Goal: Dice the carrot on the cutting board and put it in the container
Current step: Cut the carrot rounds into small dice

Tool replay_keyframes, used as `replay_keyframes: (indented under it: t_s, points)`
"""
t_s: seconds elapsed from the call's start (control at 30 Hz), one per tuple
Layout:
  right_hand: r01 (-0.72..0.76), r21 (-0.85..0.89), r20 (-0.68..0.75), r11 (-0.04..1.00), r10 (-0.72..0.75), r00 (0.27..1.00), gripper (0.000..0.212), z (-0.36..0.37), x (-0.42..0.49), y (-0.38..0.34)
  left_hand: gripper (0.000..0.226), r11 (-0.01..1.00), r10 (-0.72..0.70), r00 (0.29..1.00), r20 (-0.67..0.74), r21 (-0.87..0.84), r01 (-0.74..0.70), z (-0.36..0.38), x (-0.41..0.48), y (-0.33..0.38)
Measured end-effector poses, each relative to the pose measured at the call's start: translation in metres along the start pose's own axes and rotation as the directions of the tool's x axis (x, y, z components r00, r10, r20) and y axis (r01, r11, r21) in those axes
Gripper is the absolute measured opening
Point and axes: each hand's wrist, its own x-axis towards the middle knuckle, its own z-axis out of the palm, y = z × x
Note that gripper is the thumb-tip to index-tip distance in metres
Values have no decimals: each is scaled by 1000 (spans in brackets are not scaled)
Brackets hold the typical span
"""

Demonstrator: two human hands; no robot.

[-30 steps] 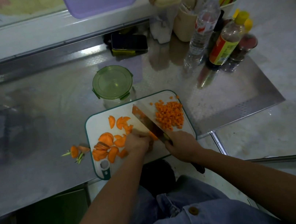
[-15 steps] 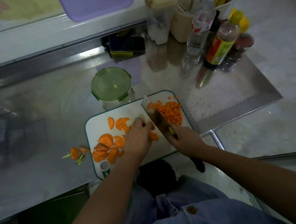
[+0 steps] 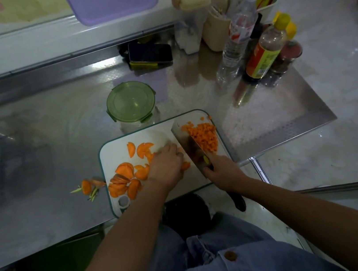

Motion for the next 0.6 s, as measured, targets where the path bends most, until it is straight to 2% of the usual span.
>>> replay_keyframes:
  t_s: [0.13,0.23,0.37,0.5,0.6]
  points:
    - [4,10,2,1000,-4,1000,6,2,3,3,43,995,79,995,64,62,-83,-2,-4,-3]
    - [3,6,-7,1000,-3,1000,15,3,6,1,43,996,-53,999,-2,-67,53,1,-13,-8]
    - [58,28,42,998,-60,997,5,14,8,-5,45,947,-235,965,-115,-253,200,10,-27,-17]
    - [55,-10,75,998,-54,996,22,19,8,-3,45,905,-328,940,-93,-315,285,9,-29,-19]
    - [1,-20,-15,1000,-1,1000,41,13,11,5,44,909,-334,941,-53,-284,306,7,-28,-15]
